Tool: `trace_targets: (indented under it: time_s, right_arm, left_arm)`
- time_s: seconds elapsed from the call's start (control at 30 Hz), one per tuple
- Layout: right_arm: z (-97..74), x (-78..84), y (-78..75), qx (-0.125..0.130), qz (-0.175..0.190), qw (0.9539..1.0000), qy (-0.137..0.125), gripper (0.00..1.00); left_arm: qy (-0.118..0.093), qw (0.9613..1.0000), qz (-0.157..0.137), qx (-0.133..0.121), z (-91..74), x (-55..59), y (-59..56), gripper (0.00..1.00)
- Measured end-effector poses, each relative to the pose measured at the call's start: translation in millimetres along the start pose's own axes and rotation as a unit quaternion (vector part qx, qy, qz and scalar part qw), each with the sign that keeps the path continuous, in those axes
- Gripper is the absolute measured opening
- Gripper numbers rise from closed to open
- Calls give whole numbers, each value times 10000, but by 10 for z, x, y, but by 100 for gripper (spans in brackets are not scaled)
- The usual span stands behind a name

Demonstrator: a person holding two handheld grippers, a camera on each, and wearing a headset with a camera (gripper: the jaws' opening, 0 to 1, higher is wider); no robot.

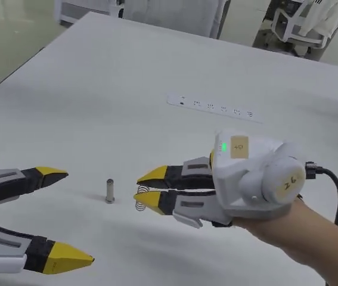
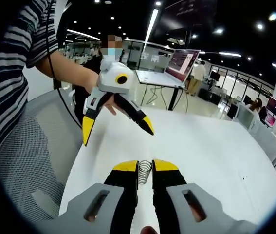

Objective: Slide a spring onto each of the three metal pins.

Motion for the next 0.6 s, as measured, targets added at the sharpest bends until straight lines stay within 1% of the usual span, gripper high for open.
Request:
trace_targets:
  time_s: [0.17,0.3,0.4,0.6]
  right_arm:
    - [124,-66,-83,-21,-28,10000,-24,7]
    - [222,-118,-171,47,-46,9999,-81,7]
    - [293,-137,-216,80,-65,9999,-59,7]
    - [418,-120,-318,193,143,9997,-53,7]
  left_arm:
    - [-5,10000,-29,-33,-21,19,-4,98]
    - [-9,10000,-48,-65,-37,34,-7,98]
    - [-10,10000,-62,-68,-38,42,-9,98]
    - [7,9999,-94,-77,-34,62,-17,98]
Point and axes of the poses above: the centre of the closed fingertips' face, and the gripper's own axes: z roughly forward along the fingers, y roughly to its left, x roughly out of its underside, the point moved 9 cm from there along -z, roughly backward along the fingers, and after that the axes turned 8 degrees about y, right-handed, at the moved point
